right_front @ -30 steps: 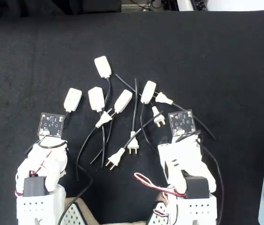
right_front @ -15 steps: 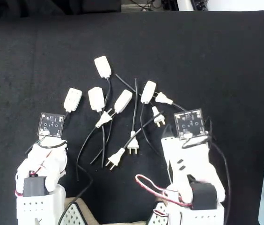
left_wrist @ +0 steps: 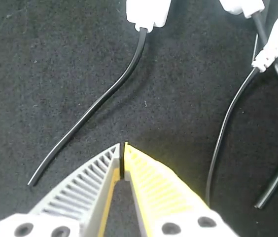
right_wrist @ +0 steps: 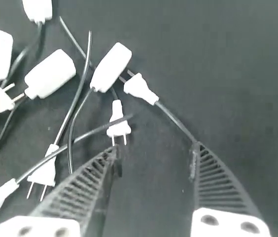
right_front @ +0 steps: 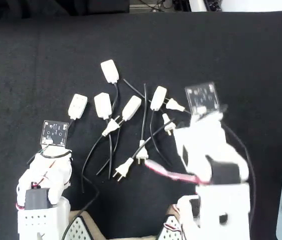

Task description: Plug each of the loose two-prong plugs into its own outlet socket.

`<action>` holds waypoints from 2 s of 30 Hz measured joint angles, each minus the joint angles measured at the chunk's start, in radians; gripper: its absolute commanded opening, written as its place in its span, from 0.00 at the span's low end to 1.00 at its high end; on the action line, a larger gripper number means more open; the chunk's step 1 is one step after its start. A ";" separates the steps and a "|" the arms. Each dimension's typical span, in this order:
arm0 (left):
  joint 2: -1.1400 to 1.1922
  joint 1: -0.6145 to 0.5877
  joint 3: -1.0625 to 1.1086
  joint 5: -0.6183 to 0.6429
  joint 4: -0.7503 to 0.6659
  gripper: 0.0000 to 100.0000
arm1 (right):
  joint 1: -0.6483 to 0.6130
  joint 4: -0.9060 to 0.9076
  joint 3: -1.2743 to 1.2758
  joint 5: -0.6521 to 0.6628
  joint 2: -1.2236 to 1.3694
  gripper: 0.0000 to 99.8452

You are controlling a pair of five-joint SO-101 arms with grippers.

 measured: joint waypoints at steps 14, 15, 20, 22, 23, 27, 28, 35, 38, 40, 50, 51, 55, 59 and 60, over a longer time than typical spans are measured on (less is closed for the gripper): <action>0.000 0.000 0.012 0.000 0.000 0.03 | -0.008 -0.003 -0.399 0.000 0.744 0.23; 0.000 0.000 0.012 0.000 0.000 0.03 | -0.017 -0.003 -0.433 0.000 0.793 0.23; 0.000 0.000 0.012 0.000 0.000 0.03 | -0.080 -0.003 -0.595 0.000 1.036 0.23; 0.000 0.000 0.012 0.000 0.000 0.03 | -0.094 -0.003 -0.655 0.000 1.120 0.22; 0.000 0.000 0.012 0.000 0.000 0.03 | -0.097 -0.005 -0.686 0.000 1.163 0.22; 0.000 0.000 0.012 0.000 0.000 0.03 | -0.098 -0.005 -0.790 0.000 1.310 0.22; 0.000 0.000 0.012 0.000 0.000 0.03 | -0.098 -0.005 -0.809 0.000 1.346 0.22; 0.000 0.000 0.012 0.000 0.000 0.03 | -0.098 -0.003 -0.904 0.000 1.530 0.22; 0.000 0.000 0.012 0.000 0.000 0.03 | -0.098 0.015 -0.928 0.000 1.567 0.22; 0.000 0.000 0.012 0.000 0.000 0.03 | -0.098 0.051 -0.965 0.000 1.582 0.22; 0.000 -0.002 0.014 0.000 0.000 0.03 | -0.101 0.316 -1.080 0.003 1.619 0.22; 0.000 -0.002 0.014 0.000 0.000 0.03 | -0.101 0.328 -1.091 0.003 1.619 0.22; 0.000 -0.002 0.014 0.000 0.000 0.03 | -0.098 0.334 -1.103 0.003 1.640 0.22; 0.000 -0.002 0.014 0.000 0.000 0.03 | -0.100 0.334 -1.117 0.002 1.703 0.22; 0.000 -0.002 0.014 0.000 0.000 0.03 | -0.101 0.341 -1.135 0.002 1.720 0.22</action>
